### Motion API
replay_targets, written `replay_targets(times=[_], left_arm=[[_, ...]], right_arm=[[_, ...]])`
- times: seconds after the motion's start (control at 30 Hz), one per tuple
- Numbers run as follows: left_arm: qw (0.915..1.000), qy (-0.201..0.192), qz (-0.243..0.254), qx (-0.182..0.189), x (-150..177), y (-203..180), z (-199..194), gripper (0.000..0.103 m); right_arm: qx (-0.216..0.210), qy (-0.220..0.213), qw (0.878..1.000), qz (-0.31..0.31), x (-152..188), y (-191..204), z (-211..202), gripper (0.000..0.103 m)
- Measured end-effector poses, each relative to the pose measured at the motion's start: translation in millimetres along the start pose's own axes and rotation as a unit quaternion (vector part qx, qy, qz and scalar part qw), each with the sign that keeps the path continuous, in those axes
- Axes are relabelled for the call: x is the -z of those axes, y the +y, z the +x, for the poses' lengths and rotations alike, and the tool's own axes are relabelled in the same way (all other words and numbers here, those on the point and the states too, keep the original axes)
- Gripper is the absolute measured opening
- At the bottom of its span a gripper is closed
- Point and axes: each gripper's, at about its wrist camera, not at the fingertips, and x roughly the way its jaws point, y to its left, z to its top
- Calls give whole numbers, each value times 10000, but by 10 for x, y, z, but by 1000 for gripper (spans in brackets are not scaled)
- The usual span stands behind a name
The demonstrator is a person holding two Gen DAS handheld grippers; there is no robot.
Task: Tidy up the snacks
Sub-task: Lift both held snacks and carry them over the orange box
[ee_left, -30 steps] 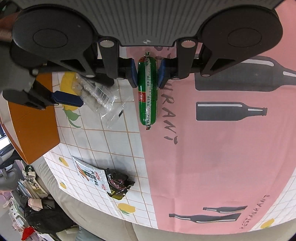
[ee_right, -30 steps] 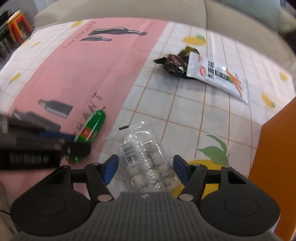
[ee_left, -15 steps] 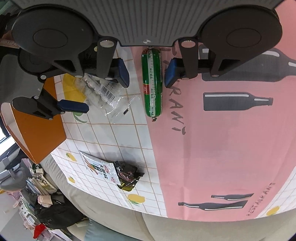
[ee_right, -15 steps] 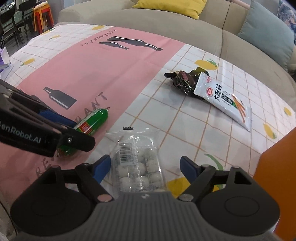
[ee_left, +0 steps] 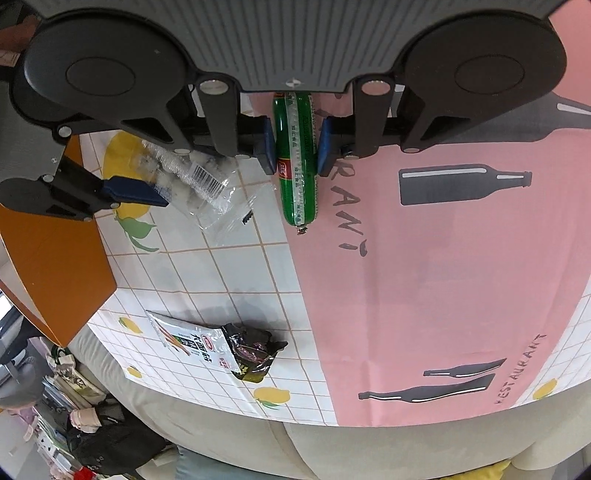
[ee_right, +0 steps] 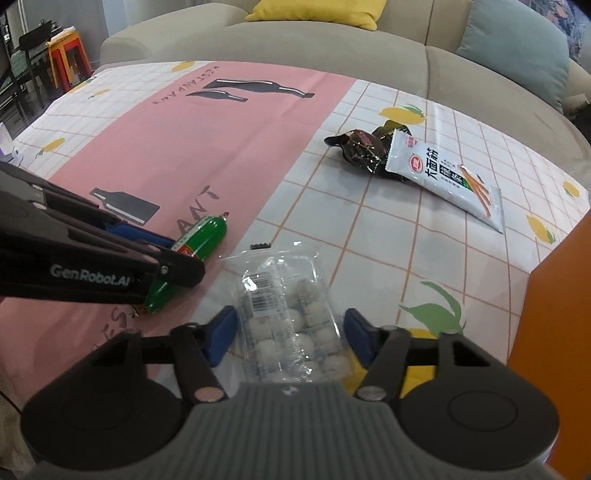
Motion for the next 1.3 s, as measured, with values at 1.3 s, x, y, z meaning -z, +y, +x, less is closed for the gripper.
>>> replay_targets(times=[1.3], left_arm=[[9915,-704,126,1090,-243,-1112,-1076,25]], right_arm=[[658,-1199,9753,1732,77,-744,-1909,53]])
